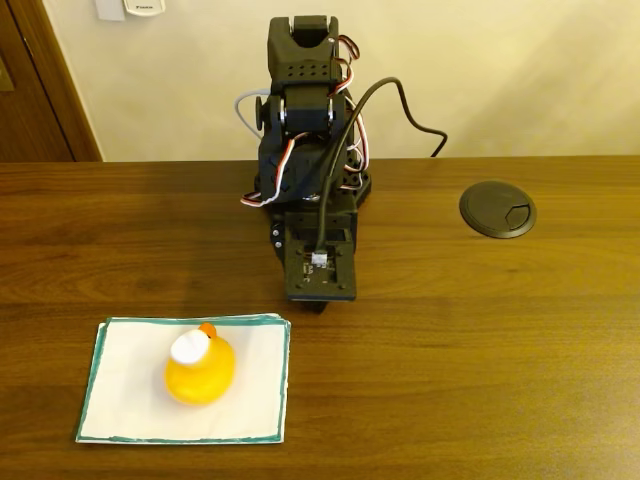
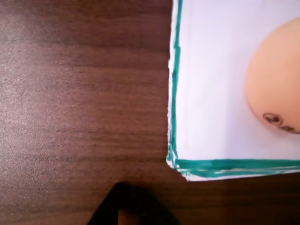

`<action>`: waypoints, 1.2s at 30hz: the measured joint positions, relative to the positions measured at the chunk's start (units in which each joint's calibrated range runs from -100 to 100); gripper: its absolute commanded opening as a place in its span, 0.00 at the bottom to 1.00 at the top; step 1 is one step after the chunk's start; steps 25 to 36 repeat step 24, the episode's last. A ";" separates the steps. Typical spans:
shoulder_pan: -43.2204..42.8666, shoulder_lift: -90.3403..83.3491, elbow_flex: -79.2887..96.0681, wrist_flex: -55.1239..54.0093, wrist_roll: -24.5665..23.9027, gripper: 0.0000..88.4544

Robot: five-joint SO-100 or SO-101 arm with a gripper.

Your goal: Grab the yellow duck toy and put inside the green color rectangle box on the table

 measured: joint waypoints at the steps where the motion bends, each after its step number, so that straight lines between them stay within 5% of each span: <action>1: -0.63 0.00 0.00 0.78 0.00 0.01; 11: -13.68 0.00 0.00 2.93 -0.05 0.01; 21: -3.99 0.00 0.00 3.32 1.81 0.01; 36: -3.62 0.00 0.00 3.32 1.86 0.01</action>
